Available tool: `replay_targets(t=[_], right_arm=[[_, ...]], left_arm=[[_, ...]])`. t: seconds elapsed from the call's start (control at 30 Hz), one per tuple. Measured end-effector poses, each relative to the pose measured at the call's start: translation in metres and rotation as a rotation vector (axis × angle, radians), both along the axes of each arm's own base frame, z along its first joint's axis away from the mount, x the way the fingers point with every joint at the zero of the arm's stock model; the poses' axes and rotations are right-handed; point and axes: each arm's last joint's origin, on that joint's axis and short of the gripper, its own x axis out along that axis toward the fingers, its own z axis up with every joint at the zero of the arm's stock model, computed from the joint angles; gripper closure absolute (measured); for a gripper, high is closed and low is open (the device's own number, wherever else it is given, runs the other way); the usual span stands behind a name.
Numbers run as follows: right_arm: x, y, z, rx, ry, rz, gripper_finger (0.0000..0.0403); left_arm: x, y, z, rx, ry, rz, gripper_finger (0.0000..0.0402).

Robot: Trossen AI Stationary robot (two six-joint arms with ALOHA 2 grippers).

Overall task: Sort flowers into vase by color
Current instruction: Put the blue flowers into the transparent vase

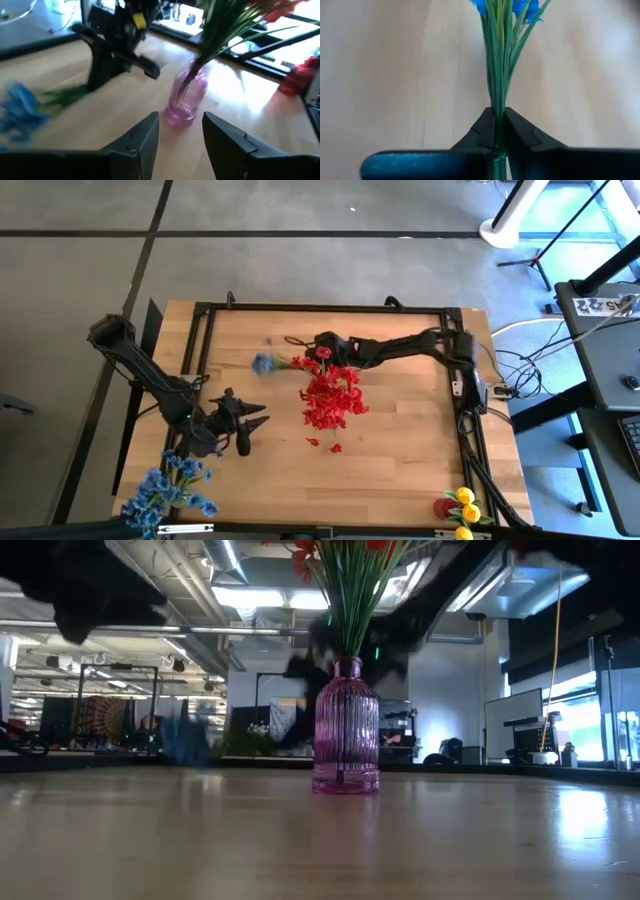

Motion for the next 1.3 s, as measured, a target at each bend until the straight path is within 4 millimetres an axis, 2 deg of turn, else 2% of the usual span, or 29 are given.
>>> replay_targets(t=[0.2, 0.33, 0.43, 0.53, 0.63, 0.77, 0.93, 1.1, 1.3], right_arm=[[-0.011, 0.021, 0.080, -0.114, -0.177, -0.078, 0.0388], [-0.023, 0.037, 0.137, -0.106, -0.395, -0.089, 0.0388], [-0.027, 0.048, 0.163, -0.100, -0.546, -0.068, 0.0384], [-0.028, 0.054, 0.177, -0.098, -0.657, -0.038, 0.0386], [-0.028, 0.057, 0.183, -0.093, -0.707, -0.010, 0.0388], [-0.029, 0.057, 0.186, -0.096, -0.746, -0.013, 0.0387], [-0.032, 0.059, 0.205, -0.082, -0.943, 0.052, 0.0387], [-0.035, 0.076, 0.216, -0.048, -1.070, 0.164, 0.0388], [-0.037, 0.100, 0.222, -0.028, -1.138, 0.232, 0.0388]], left_arm=[[-0.012, -0.004, 0.030, 0.100, -0.052, -0.043, 0.0255], [-0.015, 0.002, 0.048, 0.149, -0.087, -0.001, 0.0243], [-0.010, 0.012, 0.053, 0.130, -0.084, -0.012, 0.0222], [0.000, 0.021, 0.055, 0.141, -0.065, -0.029, 0.0201], [0.009, 0.032, 0.059, 0.169, -0.069, -0.018, 0.0188], [0.016, 0.040, 0.070, 0.225, -0.116, -0.037, 0.0185], [0.018, 0.041, 0.091, 0.355, -0.224, -0.048, 0.0188], [0.014, 0.043, 0.111, 0.451, -0.361, -0.120, 0.0188], [0.021, 0.061, 0.120, 0.482, -0.461, -0.108, 0.0189]])
